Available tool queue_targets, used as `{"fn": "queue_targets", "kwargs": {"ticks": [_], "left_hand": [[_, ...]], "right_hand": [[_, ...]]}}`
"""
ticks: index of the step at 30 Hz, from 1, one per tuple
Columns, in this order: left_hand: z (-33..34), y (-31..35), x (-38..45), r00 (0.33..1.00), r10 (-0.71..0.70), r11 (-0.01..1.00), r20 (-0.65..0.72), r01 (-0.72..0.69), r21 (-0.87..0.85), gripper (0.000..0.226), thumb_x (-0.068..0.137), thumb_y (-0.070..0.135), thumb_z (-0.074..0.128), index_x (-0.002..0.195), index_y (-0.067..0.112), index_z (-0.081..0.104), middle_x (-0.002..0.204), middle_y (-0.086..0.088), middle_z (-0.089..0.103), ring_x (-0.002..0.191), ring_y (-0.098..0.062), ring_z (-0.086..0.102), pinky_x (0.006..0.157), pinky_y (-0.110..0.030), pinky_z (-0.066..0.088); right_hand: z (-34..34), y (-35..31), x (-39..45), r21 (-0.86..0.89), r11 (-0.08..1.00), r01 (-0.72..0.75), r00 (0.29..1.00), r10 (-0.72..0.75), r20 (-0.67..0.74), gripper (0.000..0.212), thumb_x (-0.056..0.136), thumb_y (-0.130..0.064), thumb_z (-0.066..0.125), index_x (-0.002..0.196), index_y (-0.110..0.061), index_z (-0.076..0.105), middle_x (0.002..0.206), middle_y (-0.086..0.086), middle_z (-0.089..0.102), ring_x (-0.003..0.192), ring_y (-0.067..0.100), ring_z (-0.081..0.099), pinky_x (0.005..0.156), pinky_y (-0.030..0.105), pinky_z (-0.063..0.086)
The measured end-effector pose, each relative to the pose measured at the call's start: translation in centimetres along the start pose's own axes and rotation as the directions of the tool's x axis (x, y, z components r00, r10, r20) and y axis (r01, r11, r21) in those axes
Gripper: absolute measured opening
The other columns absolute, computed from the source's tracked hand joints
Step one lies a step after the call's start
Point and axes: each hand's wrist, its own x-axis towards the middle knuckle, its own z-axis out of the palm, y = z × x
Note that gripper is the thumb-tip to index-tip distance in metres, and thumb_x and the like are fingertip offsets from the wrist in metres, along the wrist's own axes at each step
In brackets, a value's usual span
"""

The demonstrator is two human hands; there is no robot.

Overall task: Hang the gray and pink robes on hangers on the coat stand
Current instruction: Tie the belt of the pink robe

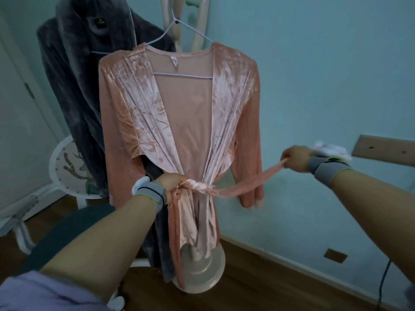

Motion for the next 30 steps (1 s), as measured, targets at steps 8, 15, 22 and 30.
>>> {"fn": "queue_targets", "kwargs": {"ticks": [8, 15, 22, 30], "left_hand": [[2.3, 1.0, -2.6, 0.985, 0.004, 0.993, 0.173, 0.017, -0.121, 0.057, 0.094, 0.013, 0.039, 0.041, 0.012, 0.059, 0.034, 0.005, 0.054, 0.020, -0.002, 0.027, 0.033, -0.010, 0.019], [2.5, 1.0, -4.6, 0.966, -0.030, 0.992, 0.257, 0.060, -0.110, 0.073, 0.097, 0.022, 0.036, 0.030, 0.007, 0.061, 0.032, 0.006, 0.048, 0.021, -0.002, 0.031, 0.031, -0.014, 0.023], [1.1, 0.2, -4.1, 0.989, -0.022, 0.995, 0.147, 0.036, -0.090, 0.061, 0.097, 0.025, 0.041, 0.040, 0.014, 0.060, 0.046, 0.000, 0.053, 0.021, -0.004, 0.028, 0.031, -0.011, 0.022], [-0.8, -0.1, -1.4, 0.989, 0.140, 0.862, 0.050, -0.146, 0.486, 0.028, 0.088, 0.016, 0.061, 0.064, 0.002, 0.058, 0.042, 0.002, 0.053, 0.042, -0.009, 0.049, 0.047, -0.017, 0.040]], "right_hand": [[8.5, -9.2, -2.0, 0.324, 0.905, 0.278, 0.817, -0.399, 0.416, 0.039, 0.091, -0.018, 0.053, 0.129, -0.008, 0.055, 0.138, 0.014, 0.052, 0.118, 0.022, 0.052, 0.100, 0.031, 0.043], [10.9, -13.4, -2.3, 0.925, 0.362, -0.119, 0.857, -0.433, 0.280, 0.043, 0.090, 0.000, 0.046, 0.133, 0.001, 0.044, 0.124, 0.019, 0.057, 0.102, 0.023, 0.056, 0.091, 0.029, 0.040], [8.9, -12.1, -1.4, 0.946, 0.181, -0.268, 0.795, -0.513, 0.323, 0.029, 0.095, -0.003, 0.041, 0.070, -0.008, 0.054, 0.047, 0.002, 0.052, 0.035, 0.009, 0.048, 0.041, 0.020, 0.040], [5.9, -8.1, 2.1, 0.140, 0.925, 0.354, 0.933, -0.359, 0.012, 0.033, 0.097, -0.025, 0.042, 0.109, 0.000, 0.061, 0.117, 0.019, 0.062, 0.108, 0.029, 0.057, 0.084, 0.032, 0.037]]}}
